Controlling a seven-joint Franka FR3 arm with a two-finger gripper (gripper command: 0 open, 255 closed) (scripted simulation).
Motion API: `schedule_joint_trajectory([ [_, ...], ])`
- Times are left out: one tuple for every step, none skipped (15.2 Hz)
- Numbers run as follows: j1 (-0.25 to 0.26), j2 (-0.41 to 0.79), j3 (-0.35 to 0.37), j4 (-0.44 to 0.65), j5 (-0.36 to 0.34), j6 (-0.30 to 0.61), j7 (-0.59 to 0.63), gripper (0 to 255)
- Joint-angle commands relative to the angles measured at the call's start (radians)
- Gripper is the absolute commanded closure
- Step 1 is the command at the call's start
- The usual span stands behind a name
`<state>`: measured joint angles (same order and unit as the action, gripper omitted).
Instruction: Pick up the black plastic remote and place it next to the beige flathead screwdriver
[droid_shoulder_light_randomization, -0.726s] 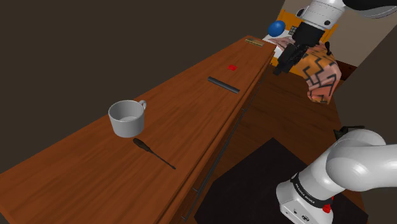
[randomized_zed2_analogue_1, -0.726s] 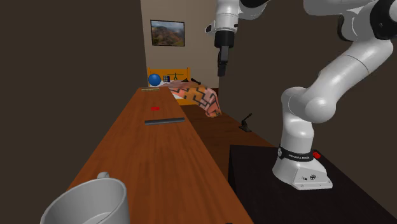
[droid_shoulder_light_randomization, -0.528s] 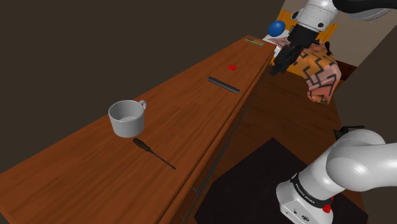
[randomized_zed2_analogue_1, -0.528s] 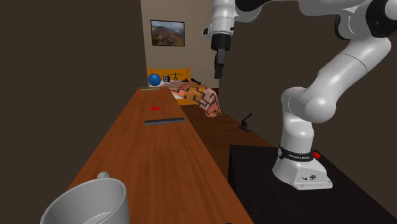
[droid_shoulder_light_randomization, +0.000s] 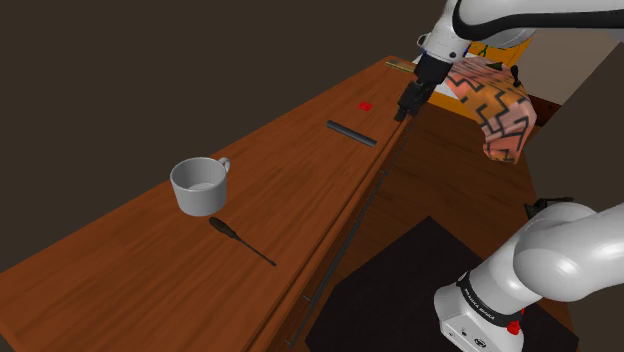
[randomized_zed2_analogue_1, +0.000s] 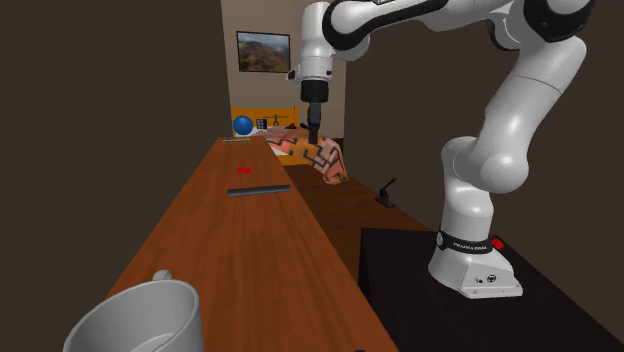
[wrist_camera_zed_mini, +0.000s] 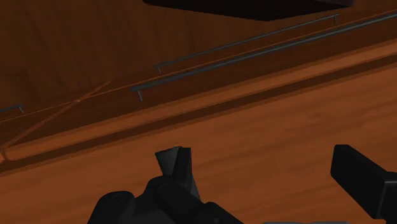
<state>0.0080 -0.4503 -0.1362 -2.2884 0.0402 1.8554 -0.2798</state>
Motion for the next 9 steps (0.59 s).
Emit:
schedule_joint_trajectory([
  [0.005,0.078,-0.014,0.032,0.002,0.038,-0.036,0],
  [0.008,0.117,-0.02,0.05,0.004,0.055,-0.053,0],
  [0.01,0.157,-0.026,0.069,0.007,0.071,-0.071,0],
  [0.013,0.197,-0.031,0.09,0.01,0.086,-0.088,0],
  [0.014,0.237,-0.036,0.112,0.015,0.099,-0.105,0],
  [0.016,0.277,-0.04,0.135,0.019,0.112,-0.122,0],
  [0.017,0.318,-0.044,0.159,0.025,0.123,-0.139,0],
  [0.018,0.358,-0.047,0.185,0.03,0.133,-0.156,0],
  [0.018,0.399,-0.05,0.212,0.036,0.142,-0.172,0],
])
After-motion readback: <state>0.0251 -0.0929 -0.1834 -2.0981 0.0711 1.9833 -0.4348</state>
